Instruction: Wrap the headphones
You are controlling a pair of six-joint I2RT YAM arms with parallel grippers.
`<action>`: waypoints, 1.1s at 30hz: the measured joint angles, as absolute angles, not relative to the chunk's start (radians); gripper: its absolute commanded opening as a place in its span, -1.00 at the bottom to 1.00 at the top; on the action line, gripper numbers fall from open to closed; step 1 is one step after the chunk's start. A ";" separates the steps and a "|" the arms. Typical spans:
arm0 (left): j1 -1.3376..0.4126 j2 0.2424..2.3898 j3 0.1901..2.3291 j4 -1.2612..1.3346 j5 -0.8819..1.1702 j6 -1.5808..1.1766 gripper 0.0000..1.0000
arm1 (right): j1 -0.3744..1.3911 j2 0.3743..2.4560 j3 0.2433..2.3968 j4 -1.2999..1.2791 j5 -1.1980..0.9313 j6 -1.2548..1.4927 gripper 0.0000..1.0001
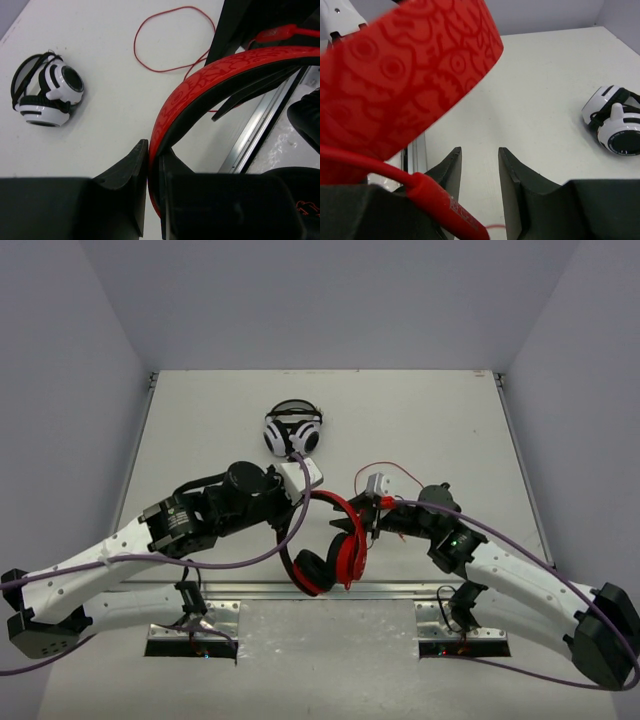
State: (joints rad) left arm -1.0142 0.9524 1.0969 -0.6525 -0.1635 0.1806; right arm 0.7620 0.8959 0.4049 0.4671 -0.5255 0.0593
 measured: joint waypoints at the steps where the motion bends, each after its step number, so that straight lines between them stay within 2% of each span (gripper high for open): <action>1: -1.015 0.950 1.105 -0.645 -0.157 0.177 -0.99 | 0.762 0.904 0.400 0.482 -0.528 0.062 -0.27; 4: -1.015 0.936 1.124 -0.627 -0.152 0.171 -0.99 | 0.762 0.936 0.377 0.538 -0.536 0.072 -0.31; 5: -1.015 0.933 1.128 -0.622 -0.153 0.168 -0.99 | 0.762 0.944 0.369 0.550 -0.537 0.075 -0.38; 6: -1.015 0.931 1.132 -0.620 -0.156 0.165 -0.99 | 0.762 0.949 0.360 0.562 -0.536 0.079 -0.58; 11: -1.015 0.928 1.139 -0.609 -0.191 0.151 -0.99 | 0.762 0.946 0.311 0.607 -0.529 0.091 -0.84; 12: -1.015 0.927 1.139 -0.608 -0.192 0.149 -0.99 | 0.762 0.944 0.304 0.610 -0.526 0.091 -0.97; 25: -1.016 0.873 1.139 -0.567 -0.141 0.119 -0.99 | 0.745 0.899 0.292 0.596 -0.443 0.077 -0.97; 33: -1.016 0.929 1.072 -0.578 -0.186 0.107 -0.99 | 0.732 0.868 0.546 0.371 -0.341 -0.013 -0.97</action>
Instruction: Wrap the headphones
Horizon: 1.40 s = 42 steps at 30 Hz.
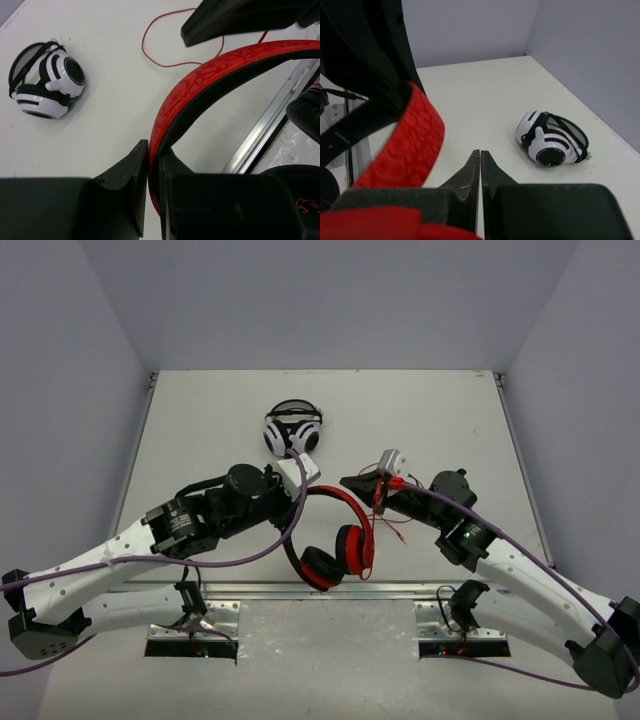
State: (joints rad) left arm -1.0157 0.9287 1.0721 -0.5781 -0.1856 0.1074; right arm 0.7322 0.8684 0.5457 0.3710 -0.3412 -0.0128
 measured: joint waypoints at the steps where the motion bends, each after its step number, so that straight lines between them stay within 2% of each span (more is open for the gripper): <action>1: -1.016 0.941 1.064 -0.583 -0.198 0.107 -0.99 | 0.732 0.859 0.567 0.352 -0.339 -0.020 -0.97; 8: -1.015 1.044 1.047 -0.619 -0.231 0.103 -0.99 | 0.732 0.854 0.684 0.185 -0.347 -0.070 -0.97; 19: -1.016 1.066 1.047 -0.625 -0.157 0.100 -0.99 | 0.732 1.008 0.788 -0.047 -0.239 -0.094 -0.97; 30: -1.015 0.960 1.047 -0.610 -0.064 0.101 -0.99 | 0.727 1.031 0.759 -0.027 -0.187 -0.081 -0.98; 42: -1.015 0.895 1.048 -0.578 0.034 0.099 -0.99 | 0.686 1.114 0.744 -0.017 -0.305 -0.045 -0.97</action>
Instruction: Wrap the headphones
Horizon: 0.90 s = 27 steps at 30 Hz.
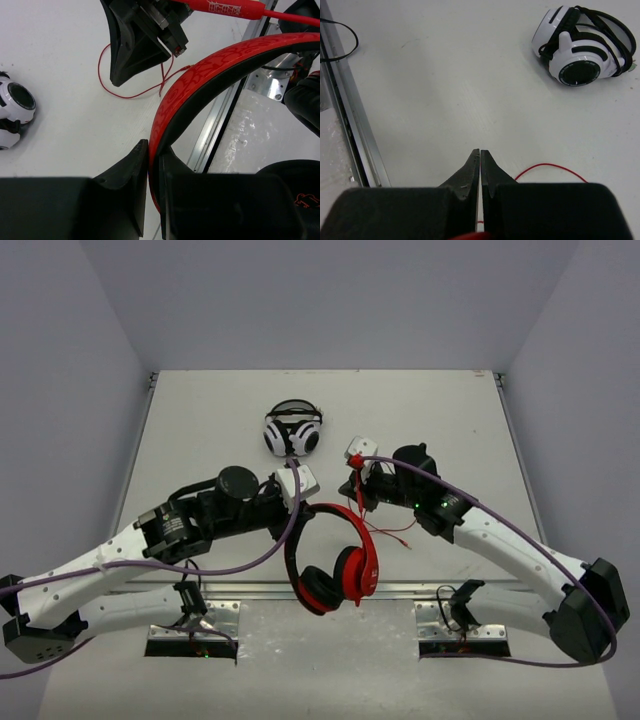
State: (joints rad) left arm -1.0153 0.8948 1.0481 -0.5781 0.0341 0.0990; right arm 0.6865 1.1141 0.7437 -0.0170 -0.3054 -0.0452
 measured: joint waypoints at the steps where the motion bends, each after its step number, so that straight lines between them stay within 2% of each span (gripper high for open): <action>1: -1.015 0.896 1.052 -0.577 0.043 0.097 -0.99 | 0.686 1.117 0.744 -0.018 -0.318 -0.044 -0.98; 14: -1.015 0.927 1.083 -0.509 0.098 0.027 -0.99 | 0.683 1.235 0.827 -0.089 -0.370 -0.015 -0.97; 27: -1.016 0.768 0.997 -0.064 0.060 -0.247 -0.99 | 0.683 1.192 0.674 0.245 -0.510 0.190 -0.97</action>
State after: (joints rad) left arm -1.0157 0.7681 0.9966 -0.0643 0.0597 -0.2466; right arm 0.6827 1.1919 0.6743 0.2455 -0.5102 0.1902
